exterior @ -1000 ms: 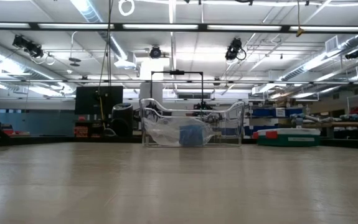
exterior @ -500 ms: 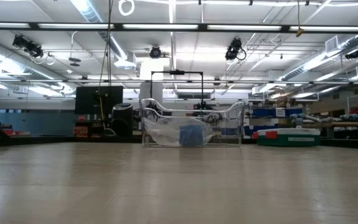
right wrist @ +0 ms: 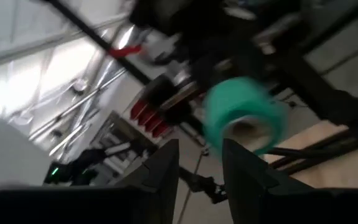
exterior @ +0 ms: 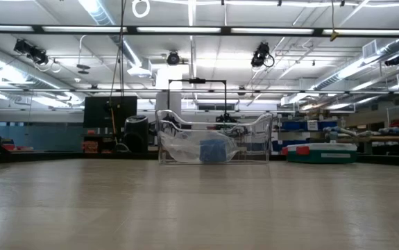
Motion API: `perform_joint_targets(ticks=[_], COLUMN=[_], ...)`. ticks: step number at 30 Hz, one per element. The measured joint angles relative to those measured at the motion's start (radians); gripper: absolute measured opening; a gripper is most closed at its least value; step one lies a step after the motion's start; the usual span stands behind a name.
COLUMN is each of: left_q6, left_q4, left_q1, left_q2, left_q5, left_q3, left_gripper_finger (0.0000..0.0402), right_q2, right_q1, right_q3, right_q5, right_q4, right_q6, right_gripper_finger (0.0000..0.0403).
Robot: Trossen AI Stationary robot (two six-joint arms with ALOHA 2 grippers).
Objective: Roll bandage
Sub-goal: Roll the sky blue bandage
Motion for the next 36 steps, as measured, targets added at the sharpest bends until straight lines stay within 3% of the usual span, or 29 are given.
perform_joint_targets(ticks=[4,11,22,36], left_q6=[-0.058,-0.114,-0.186,-0.246], left_q4=[0.020,0.110,0.123,0.190], left_q1=[0.003,0.004,0.004,0.007], left_q2=[0.000,0.000,-0.001,-0.001], left_q5=[0.002,0.019,0.038,0.063], left_q3=[0.000,0.000,0.000,0.000], left_gripper_finger=[0.0021,0.0021,0.0021,0.0021], right_q2=[0.003,0.003,-0.003,0.043], right_q1=[0.044,0.114,0.185,0.262], right_q3=[0.001,0.000,0.000,0.000], right_q5=[0.020,0.160,0.357,0.455], right_q4=[-0.036,-0.194,-0.247,-0.181], right_q6=[-0.060,-0.248,-0.417,-0.631], right_gripper_finger=[0.0127,0.0148,0.0168,0.0156])
